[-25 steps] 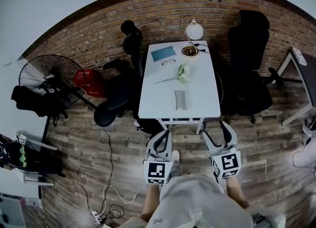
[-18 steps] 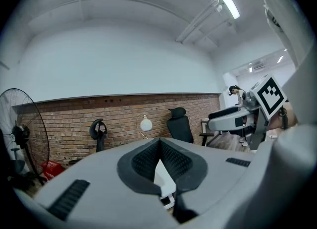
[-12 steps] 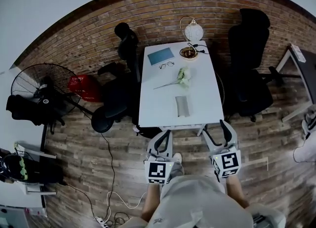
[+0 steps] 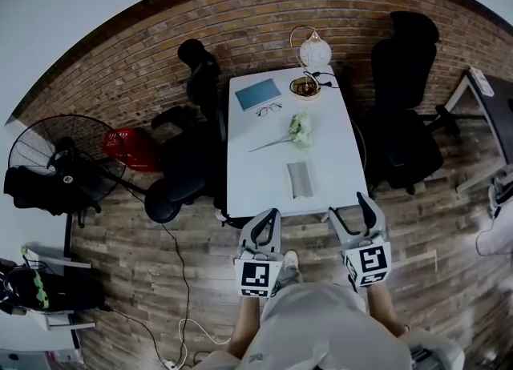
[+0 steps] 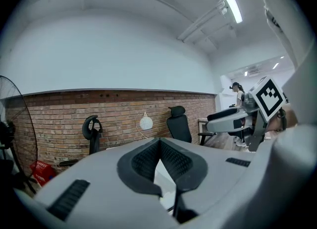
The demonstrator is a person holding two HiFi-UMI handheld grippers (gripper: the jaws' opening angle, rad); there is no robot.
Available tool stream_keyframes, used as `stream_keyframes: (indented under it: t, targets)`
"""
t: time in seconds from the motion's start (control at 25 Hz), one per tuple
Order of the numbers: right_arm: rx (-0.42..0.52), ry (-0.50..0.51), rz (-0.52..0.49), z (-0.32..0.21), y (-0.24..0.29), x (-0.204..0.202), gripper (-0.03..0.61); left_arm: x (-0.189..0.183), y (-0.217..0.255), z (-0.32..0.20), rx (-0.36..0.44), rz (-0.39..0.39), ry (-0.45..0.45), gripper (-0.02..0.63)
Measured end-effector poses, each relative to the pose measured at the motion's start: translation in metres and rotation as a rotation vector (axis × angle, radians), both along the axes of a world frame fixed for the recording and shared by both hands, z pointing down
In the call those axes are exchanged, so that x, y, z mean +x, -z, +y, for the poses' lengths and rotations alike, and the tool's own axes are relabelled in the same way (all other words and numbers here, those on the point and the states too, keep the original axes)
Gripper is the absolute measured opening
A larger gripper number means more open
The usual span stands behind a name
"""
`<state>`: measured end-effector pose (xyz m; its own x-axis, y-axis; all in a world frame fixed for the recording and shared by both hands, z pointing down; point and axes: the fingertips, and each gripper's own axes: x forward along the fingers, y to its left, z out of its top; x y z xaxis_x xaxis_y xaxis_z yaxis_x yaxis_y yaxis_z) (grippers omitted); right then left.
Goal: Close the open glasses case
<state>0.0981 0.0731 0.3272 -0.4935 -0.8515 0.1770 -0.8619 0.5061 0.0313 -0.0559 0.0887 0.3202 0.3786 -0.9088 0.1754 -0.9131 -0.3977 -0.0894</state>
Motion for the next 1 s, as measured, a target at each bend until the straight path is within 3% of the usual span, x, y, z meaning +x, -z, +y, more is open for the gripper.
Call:
stream_keyframes:
  t: [1.0]
  targets:
    - [0.026, -0.102, 0.031, -0.068, 0.008, -0.051, 0.308, -0.050, 0.009, -0.085, 0.043, 0.042, -0.105, 0.003]
